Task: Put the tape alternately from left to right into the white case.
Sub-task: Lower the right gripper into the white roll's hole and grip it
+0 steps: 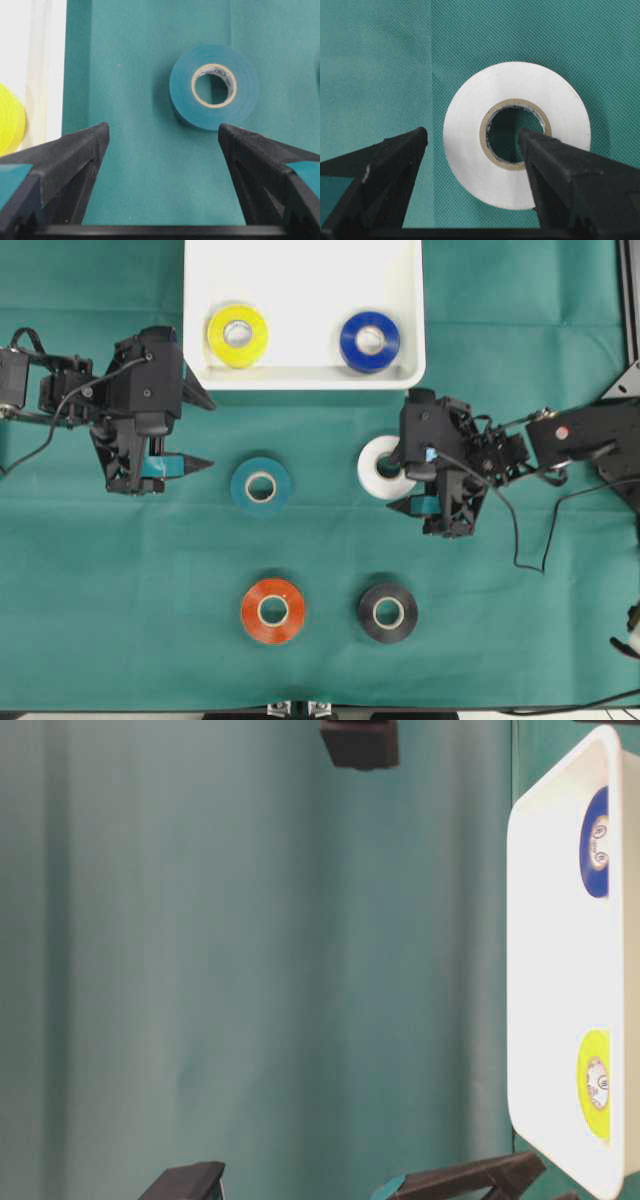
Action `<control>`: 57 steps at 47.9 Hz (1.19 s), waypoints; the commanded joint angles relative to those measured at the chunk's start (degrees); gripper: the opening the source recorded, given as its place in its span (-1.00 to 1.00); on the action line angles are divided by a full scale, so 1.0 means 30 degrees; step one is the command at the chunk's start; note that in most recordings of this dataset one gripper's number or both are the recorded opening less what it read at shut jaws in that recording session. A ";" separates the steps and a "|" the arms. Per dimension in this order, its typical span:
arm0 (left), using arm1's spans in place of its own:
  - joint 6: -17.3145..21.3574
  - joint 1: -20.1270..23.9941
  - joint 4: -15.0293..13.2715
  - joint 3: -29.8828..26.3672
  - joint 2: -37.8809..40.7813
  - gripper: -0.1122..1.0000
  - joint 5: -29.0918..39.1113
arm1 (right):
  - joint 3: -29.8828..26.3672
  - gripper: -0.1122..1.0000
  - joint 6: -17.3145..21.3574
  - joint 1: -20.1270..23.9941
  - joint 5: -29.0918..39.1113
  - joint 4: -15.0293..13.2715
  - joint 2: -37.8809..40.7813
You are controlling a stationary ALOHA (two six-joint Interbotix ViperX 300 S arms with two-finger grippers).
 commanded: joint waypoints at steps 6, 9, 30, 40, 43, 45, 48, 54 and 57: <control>0.0029 -0.0029 -0.0029 -0.0088 -0.0146 0.45 -0.0146 | -0.0703 0.67 0.0059 0.0059 0.0029 0.0029 0.0381; 0.0029 -0.0029 -0.0029 -0.0088 -0.0146 0.45 -0.0146 | -0.0879 0.66 0.0059 0.0059 0.0146 0.0059 0.0586; 0.0029 0.0000 -0.0029 0.0000 -0.0146 0.45 -0.0146 | -0.1582 0.65 0.0059 0.0059 0.1582 0.0029 0.1201; 0.0059 -0.0029 -0.0029 0.0029 -0.0146 0.45 -0.0146 | -0.1699 0.44 0.0059 0.0059 0.1582 0.0029 0.1201; 0.0029 -0.0029 -0.0029 0.0029 -0.0146 0.45 -0.0146 | -0.1729 0.16 0.0059 0.0059 0.1582 0.0029 0.1201; 0.0029 -0.0029 -0.0029 0.0029 -0.0146 0.45 -0.0117 | -0.1787 -0.05 0.0029 0.0059 0.1582 0.0029 0.1201; 0.0029 -0.0029 -0.0029 0.0059 -0.0146 0.45 -0.0146 | -0.1846 -0.25 0.0029 0.0059 0.1582 0.0029 0.1201; 0.0029 -0.0029 -0.0029 0.0059 -0.0146 0.45 -0.0146 | -0.1875 -0.25 0.0029 0.0059 0.1553 0.0029 0.1055; 0.0029 -0.0029 -0.0029 0.0059 -0.0176 0.45 -0.0146 | -0.1875 -0.25 0.0029 0.0059 0.1494 0.0029 0.0908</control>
